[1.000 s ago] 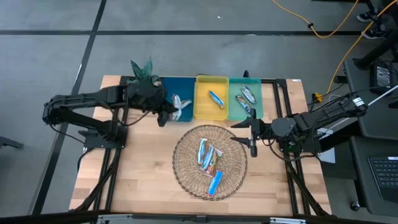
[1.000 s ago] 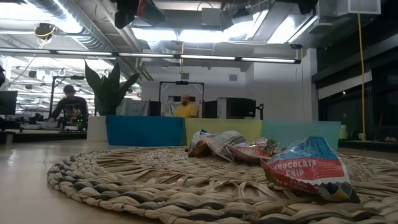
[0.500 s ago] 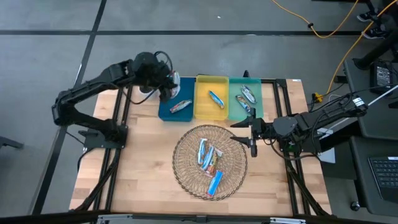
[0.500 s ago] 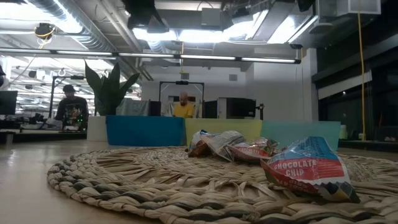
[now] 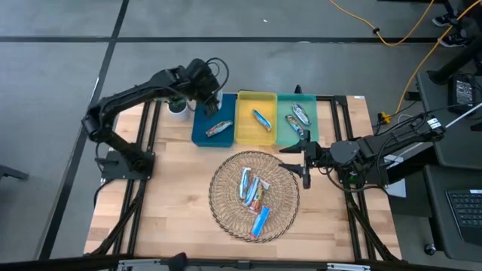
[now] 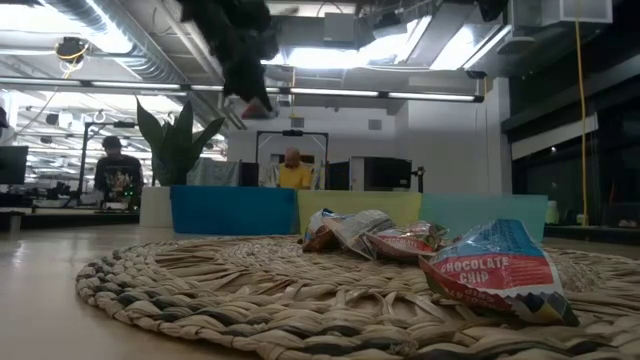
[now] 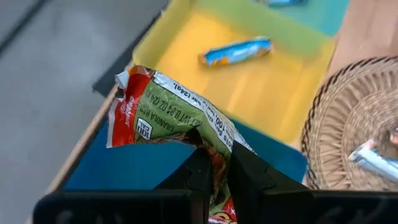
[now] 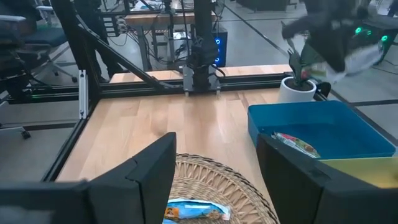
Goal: Pick and place Granola Bars by type
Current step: Put the red granola bar into the blue bin, then put the yellow granola bar into the yellow bin
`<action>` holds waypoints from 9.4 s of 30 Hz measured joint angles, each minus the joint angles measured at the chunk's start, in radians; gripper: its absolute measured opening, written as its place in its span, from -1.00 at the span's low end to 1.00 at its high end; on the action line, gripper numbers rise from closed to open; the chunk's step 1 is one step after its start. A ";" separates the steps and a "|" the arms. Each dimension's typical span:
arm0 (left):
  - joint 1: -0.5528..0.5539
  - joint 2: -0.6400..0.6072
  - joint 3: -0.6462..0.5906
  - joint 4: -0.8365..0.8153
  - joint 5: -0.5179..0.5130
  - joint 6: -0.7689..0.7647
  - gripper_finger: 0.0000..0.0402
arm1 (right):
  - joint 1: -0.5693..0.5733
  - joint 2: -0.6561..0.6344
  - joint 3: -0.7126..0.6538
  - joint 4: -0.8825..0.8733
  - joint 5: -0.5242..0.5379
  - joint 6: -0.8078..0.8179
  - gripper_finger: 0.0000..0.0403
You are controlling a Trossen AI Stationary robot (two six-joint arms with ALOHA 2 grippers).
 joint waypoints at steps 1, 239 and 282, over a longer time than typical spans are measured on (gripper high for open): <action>0.010 0.020 0.000 0.000 0.014 0.002 -0.84 | 0.000 0.000 0.000 -0.001 0.000 0.000 0.11; -0.795 -0.300 -0.247 0.530 -0.400 0.027 -0.89 | -0.406 0.547 0.420 0.267 -0.683 0.157 0.42; -0.748 -0.262 -0.246 0.524 -0.318 -0.005 -0.87 | -0.405 0.546 0.420 0.292 -0.686 0.157 -0.79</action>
